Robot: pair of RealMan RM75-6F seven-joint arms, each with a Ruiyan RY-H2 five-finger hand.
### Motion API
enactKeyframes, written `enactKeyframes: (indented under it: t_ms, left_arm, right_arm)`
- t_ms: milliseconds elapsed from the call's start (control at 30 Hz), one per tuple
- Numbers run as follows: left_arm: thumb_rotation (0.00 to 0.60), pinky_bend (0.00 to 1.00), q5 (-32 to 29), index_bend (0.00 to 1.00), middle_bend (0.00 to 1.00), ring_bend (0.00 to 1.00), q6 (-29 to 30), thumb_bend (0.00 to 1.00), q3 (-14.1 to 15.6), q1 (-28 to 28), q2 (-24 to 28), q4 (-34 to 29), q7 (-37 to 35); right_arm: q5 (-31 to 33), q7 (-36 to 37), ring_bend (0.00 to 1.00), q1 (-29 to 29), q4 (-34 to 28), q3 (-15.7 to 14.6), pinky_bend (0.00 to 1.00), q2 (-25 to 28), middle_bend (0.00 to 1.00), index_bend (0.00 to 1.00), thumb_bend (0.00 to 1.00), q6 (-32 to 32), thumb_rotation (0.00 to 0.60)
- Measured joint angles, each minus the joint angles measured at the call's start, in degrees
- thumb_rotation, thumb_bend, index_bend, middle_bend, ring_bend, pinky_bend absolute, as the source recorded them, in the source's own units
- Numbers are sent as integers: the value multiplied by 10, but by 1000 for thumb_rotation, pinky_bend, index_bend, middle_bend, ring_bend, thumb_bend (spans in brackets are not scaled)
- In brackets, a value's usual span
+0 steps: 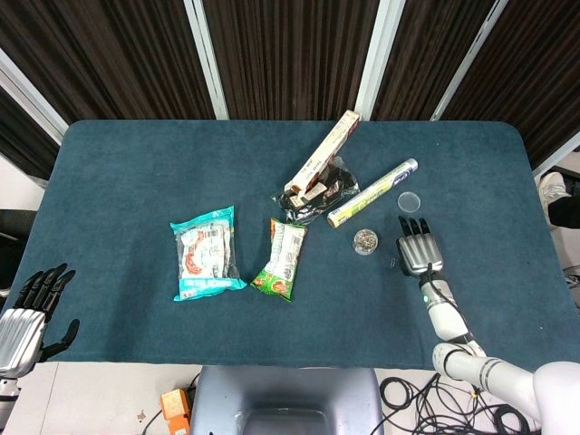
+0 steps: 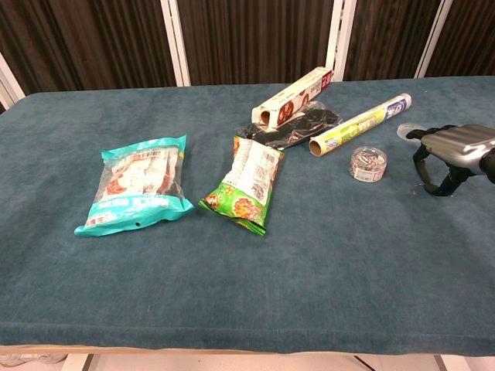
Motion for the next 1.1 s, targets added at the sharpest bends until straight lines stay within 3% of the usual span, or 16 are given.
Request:
enactKeyframes:
  t_ms: [467,700,1100]
  left_arm:
    - [600,65,2,0,9,0,1,427,0,0,0,1,-1]
    - [600,65,1,0,10,0,-1,427,-1,-2,0,0,-1]
    - [600,65,-6,0,10,0,-7,428,-3,-4,0,1,-3]
  right_arm:
    - [-10,9,0,-2,-50,9,0,25,8,616,377,23,600]
    - [-4,5,0,12,-100,36,0,40,10,605,377,39,600]
    - [55,-80,0,64,-84,53,0,-13,13,543,376,43,600]
